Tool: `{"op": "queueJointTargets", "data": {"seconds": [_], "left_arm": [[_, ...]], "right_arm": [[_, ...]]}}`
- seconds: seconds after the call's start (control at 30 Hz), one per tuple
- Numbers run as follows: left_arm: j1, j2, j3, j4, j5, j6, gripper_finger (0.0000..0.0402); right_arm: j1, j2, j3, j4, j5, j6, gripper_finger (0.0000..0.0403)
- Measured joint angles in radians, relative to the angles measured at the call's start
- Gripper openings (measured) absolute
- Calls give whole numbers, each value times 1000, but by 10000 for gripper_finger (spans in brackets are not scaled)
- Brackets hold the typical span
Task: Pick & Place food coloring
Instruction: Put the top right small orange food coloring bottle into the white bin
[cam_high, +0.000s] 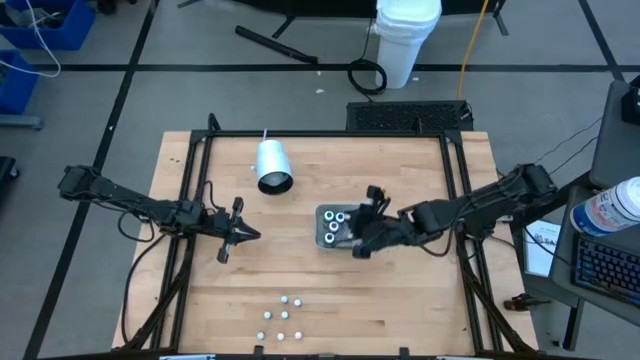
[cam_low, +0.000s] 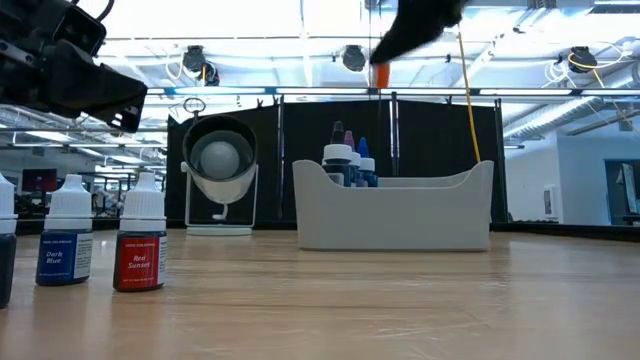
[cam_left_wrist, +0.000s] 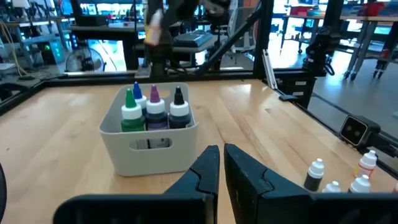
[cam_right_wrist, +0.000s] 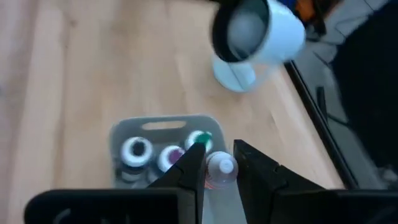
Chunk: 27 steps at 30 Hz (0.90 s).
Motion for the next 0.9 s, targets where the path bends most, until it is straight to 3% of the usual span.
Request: {"op": "queueJointTargets", "data": {"seconds": [0.23,0.37,0.9], "left_arm": [[0,0,0,-4,0,9,33],[0,0,0,3,-1,36,33],[0,0,0,20,0,26,33]], "right_arm": [[-63,-81,-269,305,-130,65,61],[-74,-104,-371,347,-143,120,59],[-153,-95,-420,344,-230,170,60]]}}
